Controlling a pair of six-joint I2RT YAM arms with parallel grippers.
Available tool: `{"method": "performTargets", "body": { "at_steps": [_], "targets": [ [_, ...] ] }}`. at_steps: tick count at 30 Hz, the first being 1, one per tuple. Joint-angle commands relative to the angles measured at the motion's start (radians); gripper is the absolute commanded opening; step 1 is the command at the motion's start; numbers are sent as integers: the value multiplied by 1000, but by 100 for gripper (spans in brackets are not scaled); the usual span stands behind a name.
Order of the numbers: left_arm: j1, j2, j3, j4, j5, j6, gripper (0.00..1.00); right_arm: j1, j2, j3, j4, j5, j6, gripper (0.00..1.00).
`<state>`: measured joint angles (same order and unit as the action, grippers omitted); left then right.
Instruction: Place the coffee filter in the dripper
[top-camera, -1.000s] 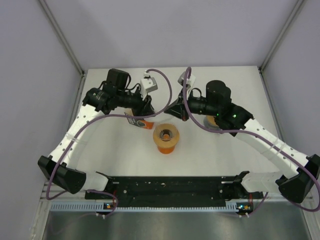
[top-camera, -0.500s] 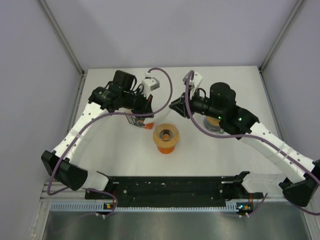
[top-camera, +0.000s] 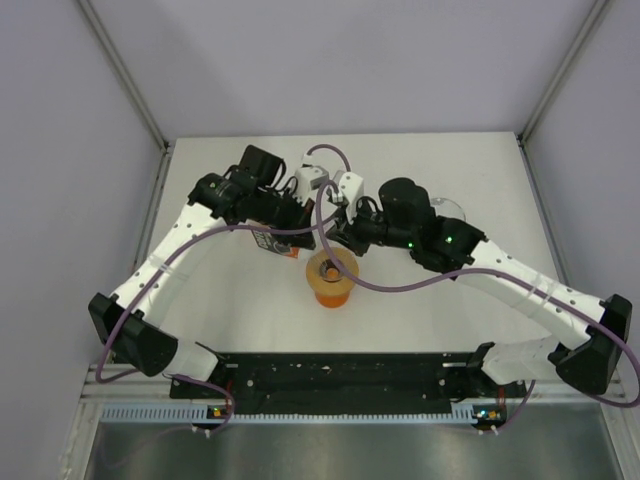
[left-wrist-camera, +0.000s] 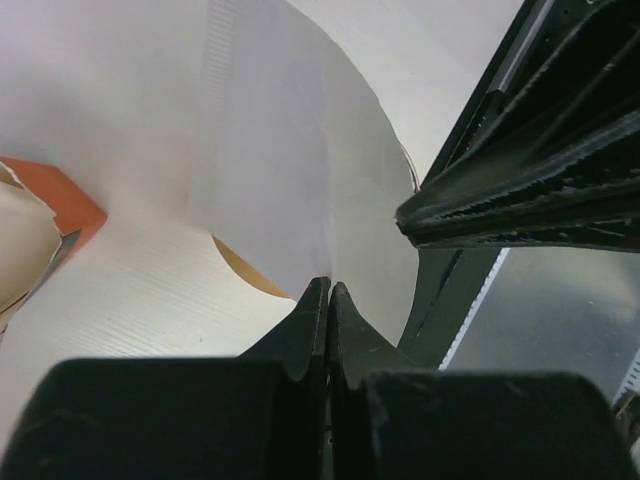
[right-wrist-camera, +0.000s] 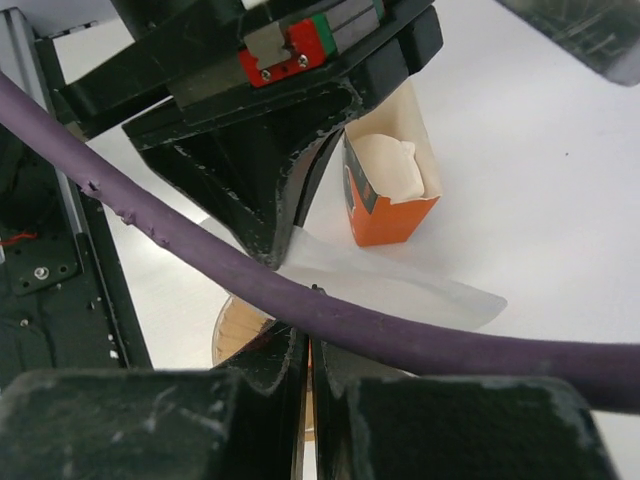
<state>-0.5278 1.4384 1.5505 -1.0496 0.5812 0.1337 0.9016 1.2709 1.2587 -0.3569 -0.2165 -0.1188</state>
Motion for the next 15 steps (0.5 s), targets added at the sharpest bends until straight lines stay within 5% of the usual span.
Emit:
{"method": "performTargets", "body": {
  "at_steps": [1, 15],
  "targets": [
    [-21, 4, 51, -33, 89, 23, 0, 16, -1, 44, 19, 17, -53, 0],
    [-24, -1, 96, -92, 224, 64, 0, 65, -22, 42, -13, 26, -119, 0]
  ]
}}
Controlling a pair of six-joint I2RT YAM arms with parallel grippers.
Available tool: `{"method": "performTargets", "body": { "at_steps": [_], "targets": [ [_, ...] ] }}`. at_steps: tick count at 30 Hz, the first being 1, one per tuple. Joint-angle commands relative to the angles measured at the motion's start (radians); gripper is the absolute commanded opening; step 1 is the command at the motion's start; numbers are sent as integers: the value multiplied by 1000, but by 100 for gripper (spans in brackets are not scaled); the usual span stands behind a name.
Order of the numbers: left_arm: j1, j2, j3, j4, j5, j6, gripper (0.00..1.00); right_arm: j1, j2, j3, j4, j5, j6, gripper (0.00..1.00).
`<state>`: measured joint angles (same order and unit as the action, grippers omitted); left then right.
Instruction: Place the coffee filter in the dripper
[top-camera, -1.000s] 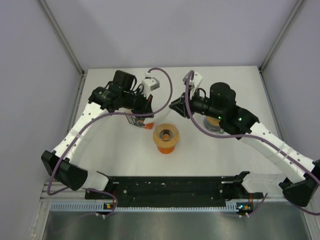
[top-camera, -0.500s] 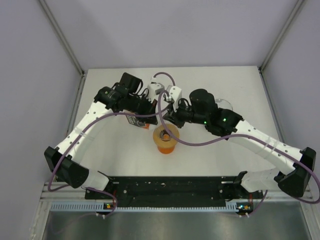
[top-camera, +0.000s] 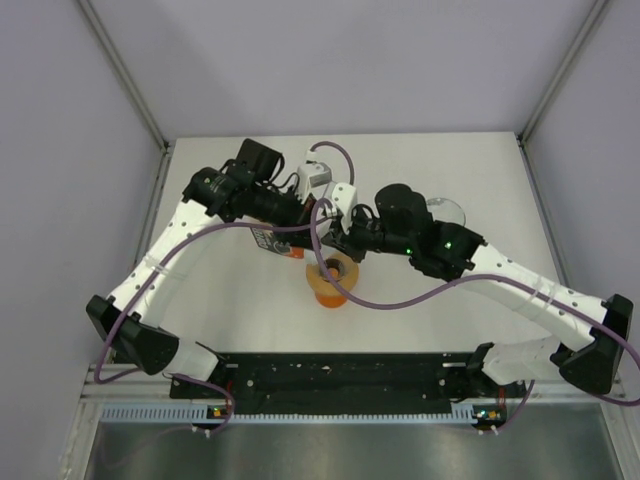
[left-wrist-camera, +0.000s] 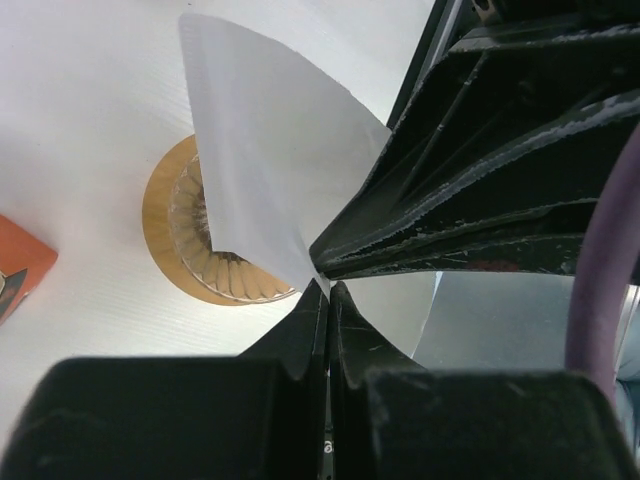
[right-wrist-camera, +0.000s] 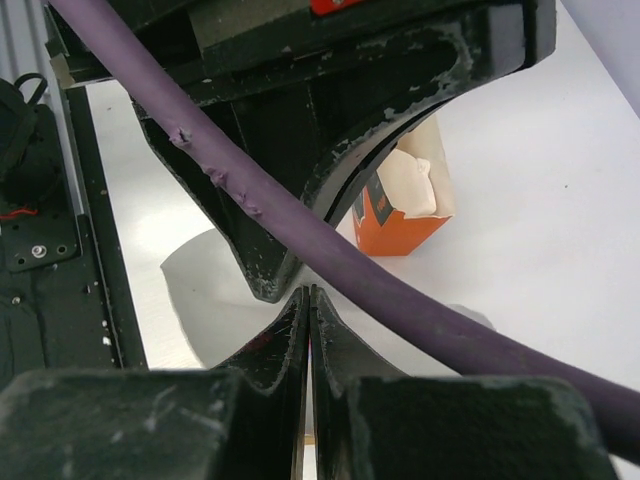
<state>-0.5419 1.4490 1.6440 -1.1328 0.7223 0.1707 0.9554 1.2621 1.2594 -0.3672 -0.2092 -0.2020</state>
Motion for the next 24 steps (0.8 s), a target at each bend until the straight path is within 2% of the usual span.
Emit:
{"method": "performTargets", "body": {
  "at_steps": [1, 5, 14, 24],
  "targets": [
    [-10, -9, -9, -5, 98, 29, 0, 11, -6, 37, -15, 18, -43, 0],
    [-10, 7, -23, -7, 114, 64, 0, 16, 5, 32, -59, 8, -79, 0],
    [5, 40, -91, 64, 11, 92, 0, 22, 75, 26, -206, 22, -178, 0],
    [22, 63, -111, 136, -118, 79, 0, 29, 184, 103, -291, 19, -234, 0]
  ]
}}
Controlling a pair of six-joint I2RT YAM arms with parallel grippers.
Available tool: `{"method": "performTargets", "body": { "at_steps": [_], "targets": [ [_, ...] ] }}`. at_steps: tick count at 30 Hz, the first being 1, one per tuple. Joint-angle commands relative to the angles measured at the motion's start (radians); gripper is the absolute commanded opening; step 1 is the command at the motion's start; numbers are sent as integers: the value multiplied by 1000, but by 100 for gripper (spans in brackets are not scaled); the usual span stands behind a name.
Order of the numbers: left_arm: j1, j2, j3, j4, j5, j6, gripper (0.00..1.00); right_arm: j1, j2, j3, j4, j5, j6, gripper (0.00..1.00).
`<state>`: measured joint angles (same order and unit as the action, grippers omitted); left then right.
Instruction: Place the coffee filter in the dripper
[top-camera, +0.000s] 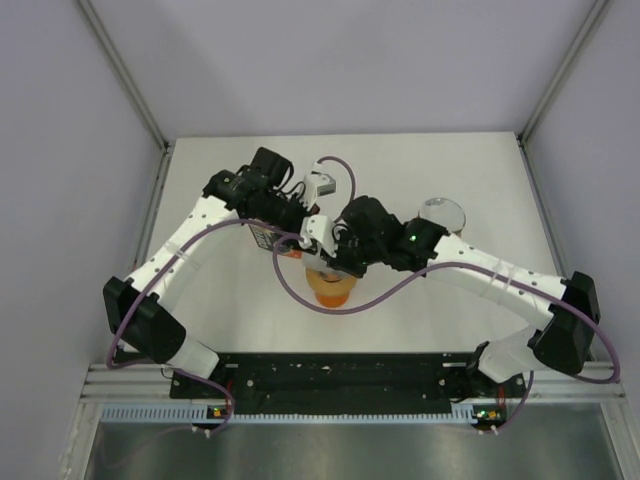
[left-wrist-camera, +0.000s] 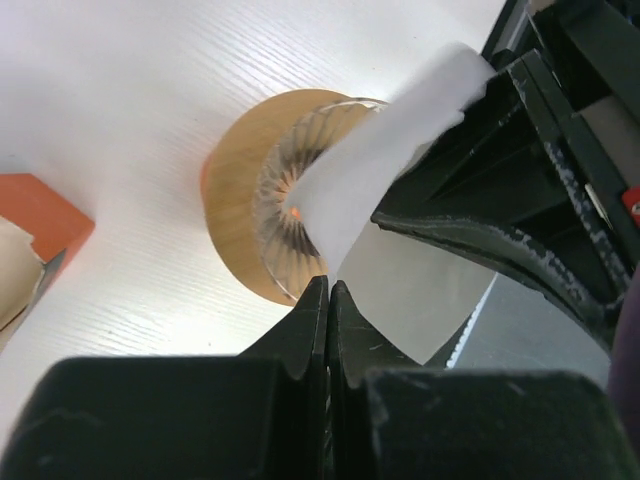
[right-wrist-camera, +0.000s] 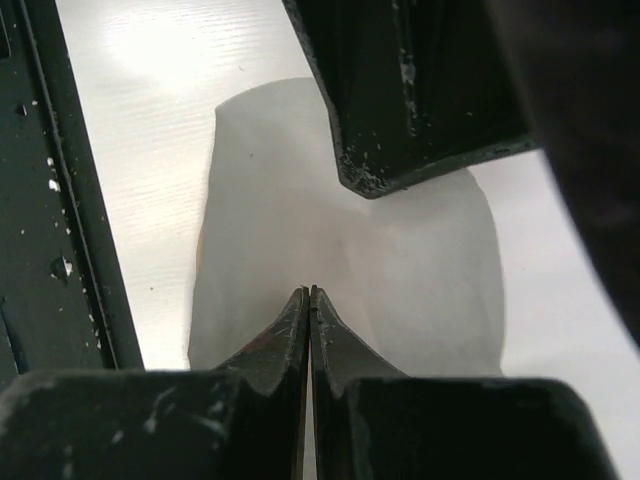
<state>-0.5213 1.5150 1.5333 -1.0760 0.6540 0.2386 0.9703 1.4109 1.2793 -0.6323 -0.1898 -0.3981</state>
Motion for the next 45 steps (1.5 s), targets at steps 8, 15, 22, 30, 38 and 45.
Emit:
{"method": "performTargets", "body": {
  "at_steps": [8, 15, 22, 30, 38, 45],
  "targets": [
    [-2, 2, -7, 99, -25, 13, 0, 36, 169, 213, -116, 44, -100, 0],
    [-2, 8, -2, 102, -8, 4, 0, 53, 250, 255, -217, 50, -139, 0],
    [0, 13, 39, 90, 10, -2, 21, 54, 283, 246, -294, 10, -151, 0],
    [29, 11, 96, 71, 59, -39, 48, 54, 309, 233, -299, 6, -160, 0],
    [136, -7, 94, 155, 128, -145, 52, 54, 344, 210, -291, 18, -162, 0],
    [161, -15, 70, 166, 124, -147, 54, 54, 381, 204, -290, 49, -156, 0]
  ]
}}
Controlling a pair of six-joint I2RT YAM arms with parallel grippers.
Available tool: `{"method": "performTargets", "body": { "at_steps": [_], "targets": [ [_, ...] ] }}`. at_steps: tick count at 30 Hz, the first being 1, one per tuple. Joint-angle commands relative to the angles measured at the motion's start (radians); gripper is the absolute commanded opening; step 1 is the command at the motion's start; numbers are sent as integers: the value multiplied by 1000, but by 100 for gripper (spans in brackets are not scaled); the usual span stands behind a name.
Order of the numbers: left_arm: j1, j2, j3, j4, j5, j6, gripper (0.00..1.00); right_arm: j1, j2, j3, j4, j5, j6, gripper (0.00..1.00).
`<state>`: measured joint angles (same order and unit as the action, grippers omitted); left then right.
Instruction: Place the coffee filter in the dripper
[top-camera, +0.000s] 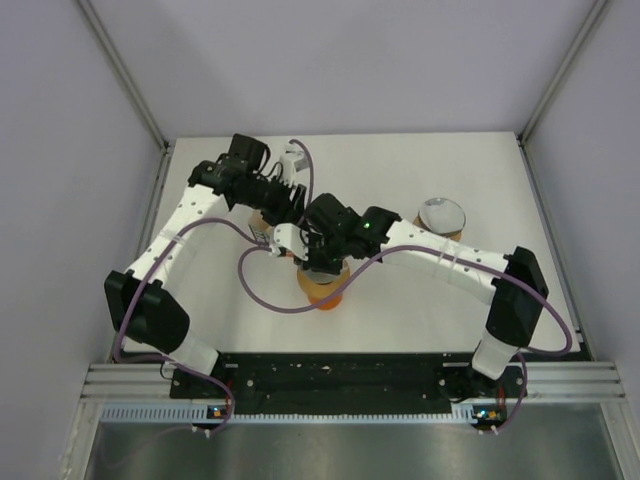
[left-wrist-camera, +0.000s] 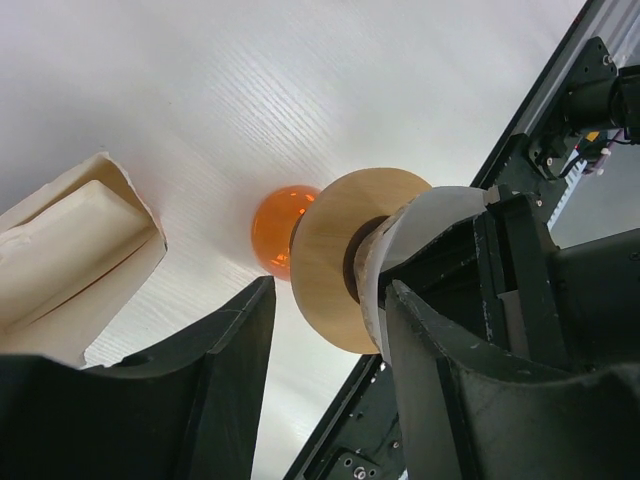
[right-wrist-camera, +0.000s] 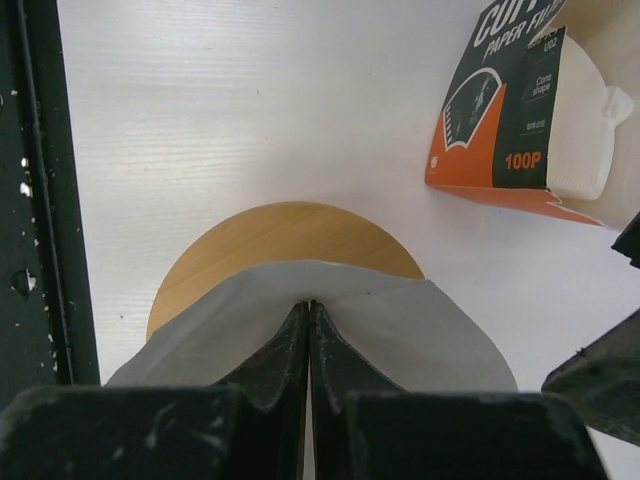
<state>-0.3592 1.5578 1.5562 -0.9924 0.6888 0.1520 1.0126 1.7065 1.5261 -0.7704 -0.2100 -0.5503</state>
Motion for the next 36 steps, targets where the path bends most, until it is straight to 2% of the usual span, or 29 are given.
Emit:
{"method": "performTargets", "body": {
  "at_steps": [1, 13, 19, 25, 30, 36],
  "targets": [
    [-1, -61, 38, 84, 92, -61, 54, 12, 96, -43, -152, 84, -2, 0],
    [-40, -100, -82, 72, 94, -32, 57, 12, 208, -26, -211, 150, 19, 0],
    [-60, -97, -78, 66, 107, -9, 57, 14, 225, -11, -214, 172, 26, 0],
    [-101, -79, -84, 41, 97, 24, 57, 14, 222, 48, -211, 270, 46, 0],
    [-101, -62, -81, 0, 90, 66, 47, 12, 142, 62, -127, 353, 58, 0],
    [-104, -53, -81, -22, 81, 84, 19, 14, 27, 25, -9, 357, 53, 1]
  ]
}}
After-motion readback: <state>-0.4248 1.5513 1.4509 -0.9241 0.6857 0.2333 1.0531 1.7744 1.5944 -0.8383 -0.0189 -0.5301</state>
